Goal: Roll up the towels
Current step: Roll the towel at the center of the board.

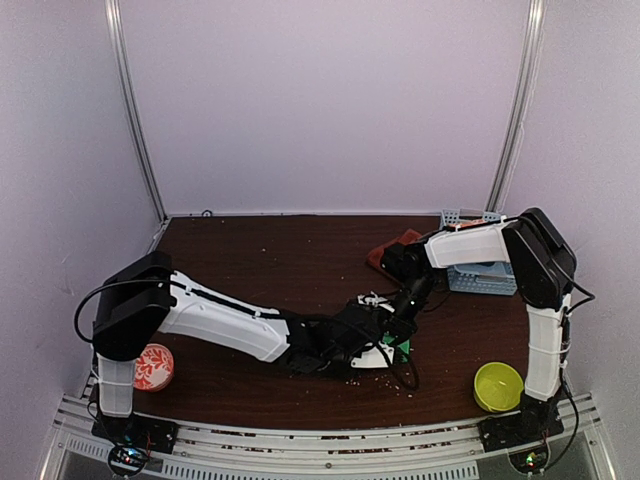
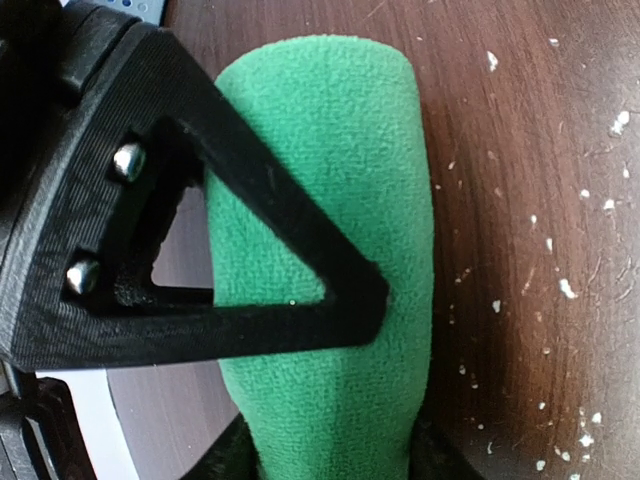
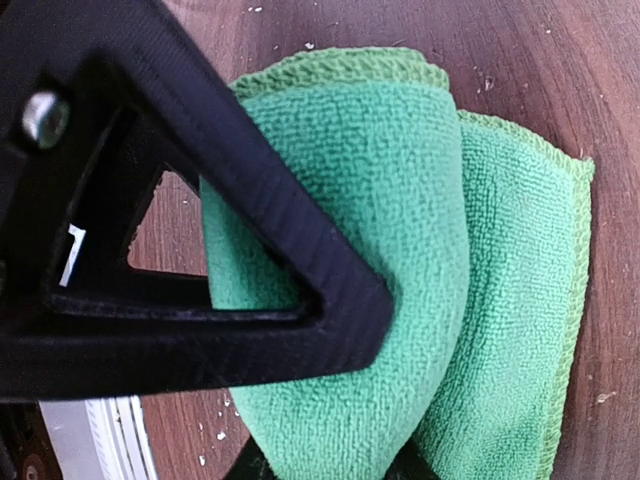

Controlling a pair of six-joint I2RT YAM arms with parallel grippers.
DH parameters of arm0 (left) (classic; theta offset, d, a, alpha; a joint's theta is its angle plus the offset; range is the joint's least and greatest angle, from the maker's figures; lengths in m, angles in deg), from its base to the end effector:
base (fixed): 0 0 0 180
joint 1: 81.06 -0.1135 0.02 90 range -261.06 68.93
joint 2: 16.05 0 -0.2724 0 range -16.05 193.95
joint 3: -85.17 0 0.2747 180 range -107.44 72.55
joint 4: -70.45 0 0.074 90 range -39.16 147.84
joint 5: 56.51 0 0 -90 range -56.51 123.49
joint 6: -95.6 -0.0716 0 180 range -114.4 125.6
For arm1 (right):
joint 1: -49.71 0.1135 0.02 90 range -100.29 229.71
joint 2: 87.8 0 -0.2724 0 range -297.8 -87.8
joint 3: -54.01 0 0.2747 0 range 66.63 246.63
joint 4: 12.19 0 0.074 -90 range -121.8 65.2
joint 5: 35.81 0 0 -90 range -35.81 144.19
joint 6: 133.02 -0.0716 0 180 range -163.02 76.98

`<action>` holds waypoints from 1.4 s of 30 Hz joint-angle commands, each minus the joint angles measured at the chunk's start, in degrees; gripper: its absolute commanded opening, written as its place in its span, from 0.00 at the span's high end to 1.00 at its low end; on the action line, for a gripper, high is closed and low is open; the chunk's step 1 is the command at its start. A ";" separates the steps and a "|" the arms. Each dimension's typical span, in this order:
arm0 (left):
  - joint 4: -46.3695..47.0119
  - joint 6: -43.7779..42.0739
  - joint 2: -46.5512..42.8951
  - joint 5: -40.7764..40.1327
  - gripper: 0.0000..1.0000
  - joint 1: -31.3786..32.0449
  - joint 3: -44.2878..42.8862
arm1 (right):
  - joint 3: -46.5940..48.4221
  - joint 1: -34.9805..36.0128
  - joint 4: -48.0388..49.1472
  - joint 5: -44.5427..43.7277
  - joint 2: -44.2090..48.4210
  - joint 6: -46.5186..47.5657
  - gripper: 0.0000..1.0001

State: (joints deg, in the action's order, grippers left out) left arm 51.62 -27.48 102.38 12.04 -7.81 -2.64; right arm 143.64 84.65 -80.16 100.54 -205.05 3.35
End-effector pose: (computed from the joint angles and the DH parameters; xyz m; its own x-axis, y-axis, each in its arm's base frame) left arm 0.1627 -0.4497 0.1063 0.2656 0.8803 -0.3931 0.8089 0.0184 0.5877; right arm 0.2786 0.2579 0.1055 -0.3186 -0.8321 -0.4540 -0.8234 0.0057 0.5674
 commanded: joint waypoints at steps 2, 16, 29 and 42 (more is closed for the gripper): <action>-3.26 1.06 1.67 2.00 0.64 0.14 -1.65 | -2.34 0.80 -4.89 -4.44 -2.93 2.49 0.79; -22.71 9.35 7.27 13.67 0.77 -1.74 -12.71 | 14.89 -1.91 -7.48 -5.76 22.86 -16.21 0.50; -39.17 18.81 19.53 32.21 0.80 -7.15 -28.31 | 10.08 2.86 -7.76 2.00 44.31 -8.19 0.58; -41.79 21.42 22.58 45.30 0.82 -12.65 -31.42 | -11.47 22.78 -2.12 -29.16 45.71 -7.66 0.60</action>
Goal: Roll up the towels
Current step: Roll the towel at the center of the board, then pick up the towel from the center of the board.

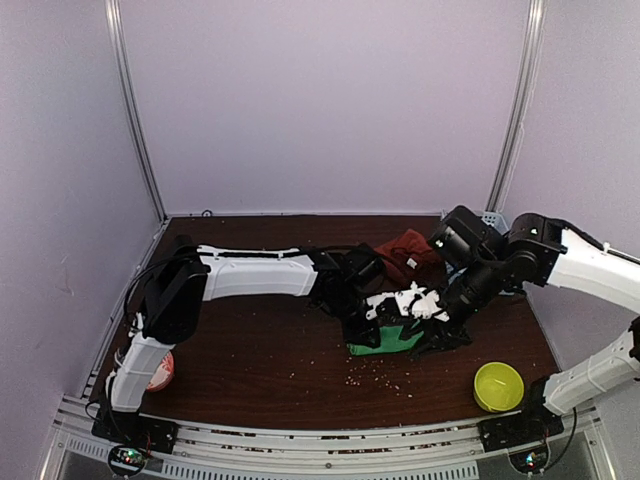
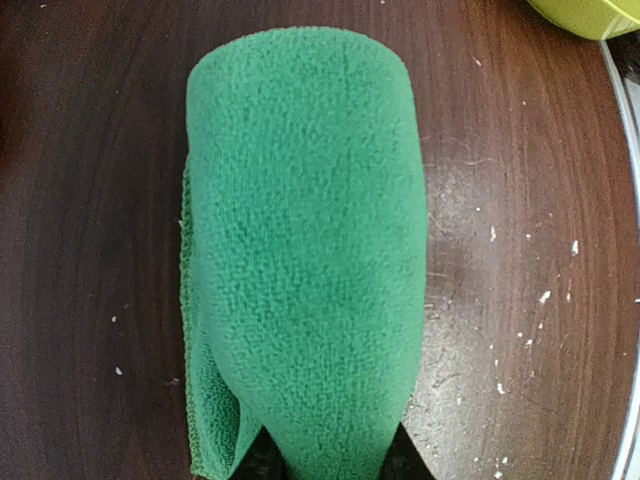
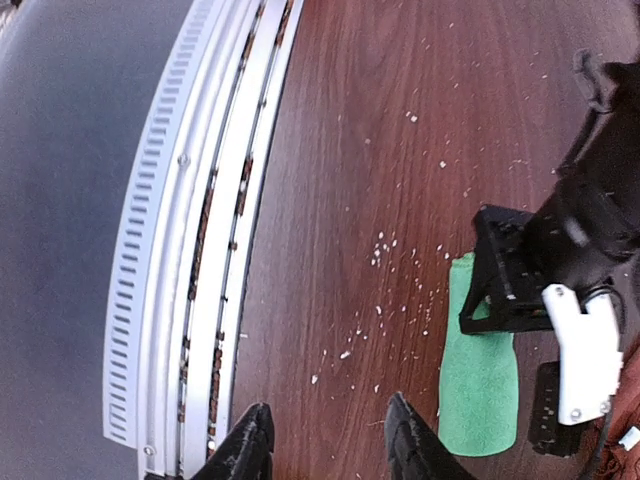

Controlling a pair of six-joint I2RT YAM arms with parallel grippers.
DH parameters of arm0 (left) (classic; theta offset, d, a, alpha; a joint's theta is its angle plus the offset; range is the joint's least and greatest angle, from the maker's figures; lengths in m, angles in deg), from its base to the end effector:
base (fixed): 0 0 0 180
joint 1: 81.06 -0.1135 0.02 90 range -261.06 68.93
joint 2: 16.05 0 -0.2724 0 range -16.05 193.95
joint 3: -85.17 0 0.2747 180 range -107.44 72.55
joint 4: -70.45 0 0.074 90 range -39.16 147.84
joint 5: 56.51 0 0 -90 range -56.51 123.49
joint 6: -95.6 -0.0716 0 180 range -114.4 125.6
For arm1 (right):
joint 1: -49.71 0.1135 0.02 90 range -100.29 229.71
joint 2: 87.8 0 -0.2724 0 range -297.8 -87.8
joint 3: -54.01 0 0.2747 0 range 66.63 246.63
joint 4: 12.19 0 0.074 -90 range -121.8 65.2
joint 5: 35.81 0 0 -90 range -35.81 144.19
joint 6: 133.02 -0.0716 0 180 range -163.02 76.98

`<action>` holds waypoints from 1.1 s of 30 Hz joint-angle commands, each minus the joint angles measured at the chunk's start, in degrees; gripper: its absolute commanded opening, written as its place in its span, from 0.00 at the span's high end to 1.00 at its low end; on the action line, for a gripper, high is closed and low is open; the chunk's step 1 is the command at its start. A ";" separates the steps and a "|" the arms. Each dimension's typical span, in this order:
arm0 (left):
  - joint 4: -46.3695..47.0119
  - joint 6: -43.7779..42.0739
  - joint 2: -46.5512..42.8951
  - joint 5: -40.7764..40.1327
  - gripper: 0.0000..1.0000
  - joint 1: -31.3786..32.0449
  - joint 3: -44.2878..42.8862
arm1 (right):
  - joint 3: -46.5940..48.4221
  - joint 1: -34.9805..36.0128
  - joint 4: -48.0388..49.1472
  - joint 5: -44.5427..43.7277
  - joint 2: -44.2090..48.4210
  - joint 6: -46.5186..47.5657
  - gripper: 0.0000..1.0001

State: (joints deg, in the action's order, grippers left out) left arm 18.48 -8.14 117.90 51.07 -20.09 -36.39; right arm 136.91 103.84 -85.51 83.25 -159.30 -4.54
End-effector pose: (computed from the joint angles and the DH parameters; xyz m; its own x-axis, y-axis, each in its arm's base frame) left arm 0.2426 -0.4817 0.1224 -0.2119 0.8484 -0.4850 0.9752 0.1511 -0.1617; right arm 0.1283 0.2369 0.3056 0.1194 -0.7631 -0.6351 -0.9811 -0.1890 0.0426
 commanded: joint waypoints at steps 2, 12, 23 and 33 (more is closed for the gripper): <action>-9.40 2.87 7.93 7.76 0.82 -0.94 1.60 | -8.53 5.47 7.34 -18.61 -0.10 -0.37 0.53; -13.26 6.82 10.60 12.60 0.86 -2.00 -2.05 | -24.68 6.97 34.06 -42.60 -5.78 0.25 0.38; -13.43 8.01 11.37 18.81 0.85 -5.06 -2.80 | -29.76 6.92 46.82 -47.27 -10.25 4.29 0.31; -15.66 5.60 13.64 22.49 0.90 -5.64 -4.67 | -27.32 4.41 47.05 -42.48 -16.54 6.34 0.30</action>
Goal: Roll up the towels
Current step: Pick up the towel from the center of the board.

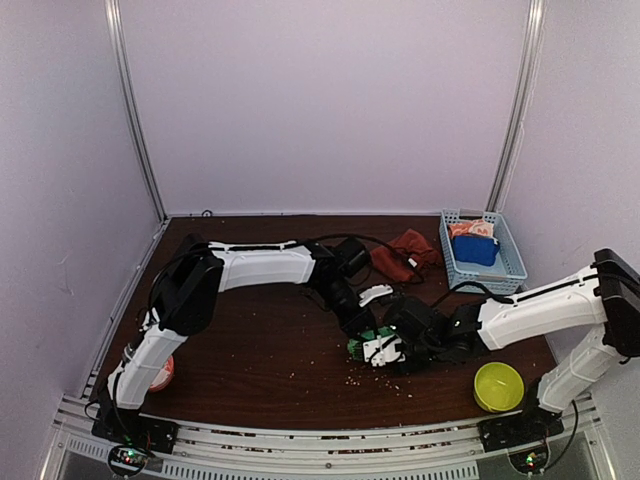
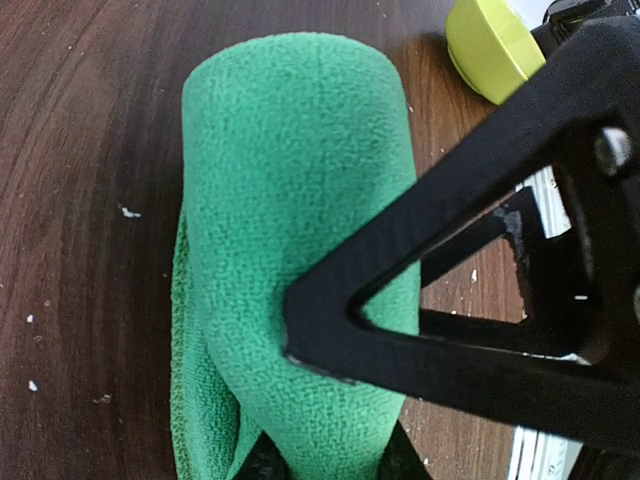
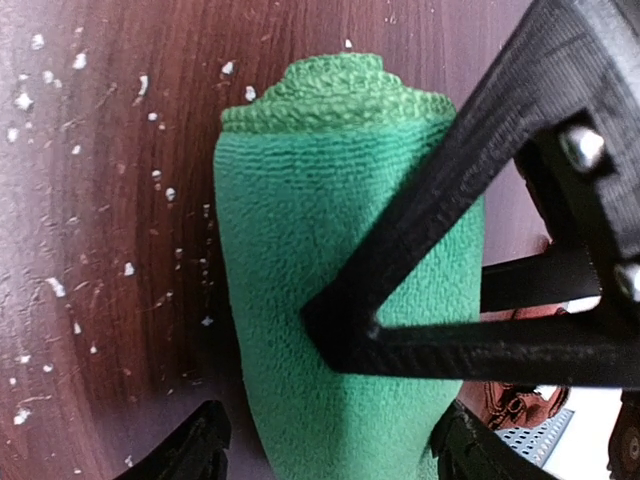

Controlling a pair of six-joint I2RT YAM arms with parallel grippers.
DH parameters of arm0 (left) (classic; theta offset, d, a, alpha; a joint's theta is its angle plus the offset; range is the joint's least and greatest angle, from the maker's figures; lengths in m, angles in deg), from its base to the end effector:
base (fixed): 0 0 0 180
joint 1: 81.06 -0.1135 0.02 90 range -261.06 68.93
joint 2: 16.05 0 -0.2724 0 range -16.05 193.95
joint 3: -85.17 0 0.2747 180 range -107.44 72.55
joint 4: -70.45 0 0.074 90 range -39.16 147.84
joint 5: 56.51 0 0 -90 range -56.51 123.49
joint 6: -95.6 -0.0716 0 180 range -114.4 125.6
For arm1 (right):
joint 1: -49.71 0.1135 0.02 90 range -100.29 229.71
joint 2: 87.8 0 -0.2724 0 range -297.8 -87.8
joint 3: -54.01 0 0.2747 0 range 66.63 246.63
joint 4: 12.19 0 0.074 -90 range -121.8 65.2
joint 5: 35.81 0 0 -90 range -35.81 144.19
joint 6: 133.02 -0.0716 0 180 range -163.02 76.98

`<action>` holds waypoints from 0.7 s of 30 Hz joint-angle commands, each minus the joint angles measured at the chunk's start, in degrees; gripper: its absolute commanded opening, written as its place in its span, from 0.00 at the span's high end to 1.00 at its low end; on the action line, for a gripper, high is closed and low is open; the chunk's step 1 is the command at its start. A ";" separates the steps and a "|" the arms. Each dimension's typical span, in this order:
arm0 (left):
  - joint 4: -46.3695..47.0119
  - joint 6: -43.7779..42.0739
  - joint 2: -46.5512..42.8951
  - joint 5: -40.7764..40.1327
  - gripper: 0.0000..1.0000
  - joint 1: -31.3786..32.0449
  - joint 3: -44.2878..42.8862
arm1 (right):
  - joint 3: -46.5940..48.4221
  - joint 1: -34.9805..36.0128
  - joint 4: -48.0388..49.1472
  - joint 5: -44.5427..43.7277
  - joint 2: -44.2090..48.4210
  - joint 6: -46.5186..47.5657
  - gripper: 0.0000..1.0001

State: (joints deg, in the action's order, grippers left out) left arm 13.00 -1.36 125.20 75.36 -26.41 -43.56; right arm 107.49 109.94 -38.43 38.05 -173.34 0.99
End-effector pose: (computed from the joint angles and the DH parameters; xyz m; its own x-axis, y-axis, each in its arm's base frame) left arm 0.2759 -0.4715 0.1048 -0.4499 0.7903 -0.4160 0.8001 0.1497 -0.5809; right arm 0.1695 0.2563 0.1178 0.2251 -0.9506 -0.2136 -0.8410 -0.0789 -0.5352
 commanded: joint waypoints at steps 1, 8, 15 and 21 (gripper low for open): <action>-10.40 -1.43 6.44 -1.44 0.89 0.58 2.32 | 2.95 -2.21 -0.88 3.72 -3.26 0.66 0.30; -11.70 -3.64 6.76 5.11 0.87 -0.22 1.08 | 7.83 -5.62 -6.94 9.55 -8.55 1.51 0.36; -11.71 -4.02 6.27 9.74 0.84 -1.61 0.28 | 11.56 -7.57 -14.24 16.04 -13.09 2.36 0.48; -11.25 -3.39 5.15 9.20 0.71 -2.35 1.06 | 12.59 -7.62 -17.49 17.59 -16.25 2.82 0.61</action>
State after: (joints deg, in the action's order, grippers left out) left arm 9.43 -3.57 127.65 85.67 -29.23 -44.96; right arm 121.26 102.90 -49.71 51.89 -185.10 3.59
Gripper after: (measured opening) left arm 0.271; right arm 0.421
